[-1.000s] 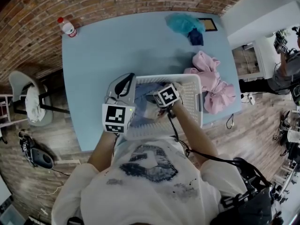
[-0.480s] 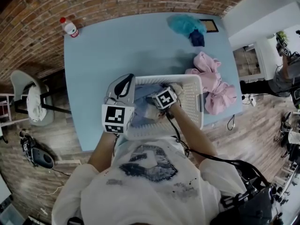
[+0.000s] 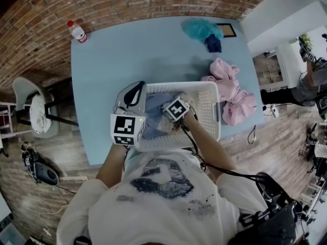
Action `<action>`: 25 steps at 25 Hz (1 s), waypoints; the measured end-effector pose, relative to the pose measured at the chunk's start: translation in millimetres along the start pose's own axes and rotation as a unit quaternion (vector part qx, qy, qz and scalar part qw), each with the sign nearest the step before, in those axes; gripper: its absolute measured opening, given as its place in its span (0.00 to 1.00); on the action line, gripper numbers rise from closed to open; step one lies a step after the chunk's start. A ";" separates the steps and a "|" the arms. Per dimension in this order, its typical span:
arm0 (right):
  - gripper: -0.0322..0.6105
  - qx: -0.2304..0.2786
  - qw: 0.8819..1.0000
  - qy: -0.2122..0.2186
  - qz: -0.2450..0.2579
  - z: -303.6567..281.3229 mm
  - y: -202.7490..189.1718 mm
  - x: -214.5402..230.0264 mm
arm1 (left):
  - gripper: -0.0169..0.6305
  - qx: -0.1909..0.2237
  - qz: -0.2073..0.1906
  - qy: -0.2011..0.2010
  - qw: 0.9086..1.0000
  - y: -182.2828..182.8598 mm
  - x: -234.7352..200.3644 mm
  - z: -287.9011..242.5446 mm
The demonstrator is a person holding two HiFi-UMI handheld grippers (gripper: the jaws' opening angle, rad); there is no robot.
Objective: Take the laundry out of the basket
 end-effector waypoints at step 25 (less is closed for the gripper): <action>0.31 0.177 0.976 0.078 -0.096 81.6 -3.6 -9.8 | 0.01 0.008 0.022 0.022 0.999 2.5 19.3 38.7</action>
Point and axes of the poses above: the fingertips, and each gripper's own axes: z backward along the fingers, x to its right, y out of its top, the point moved 6 cm from there along z, backward along the fingers, and after that the axes turned 1 degree about y, right-handed, at the moved point
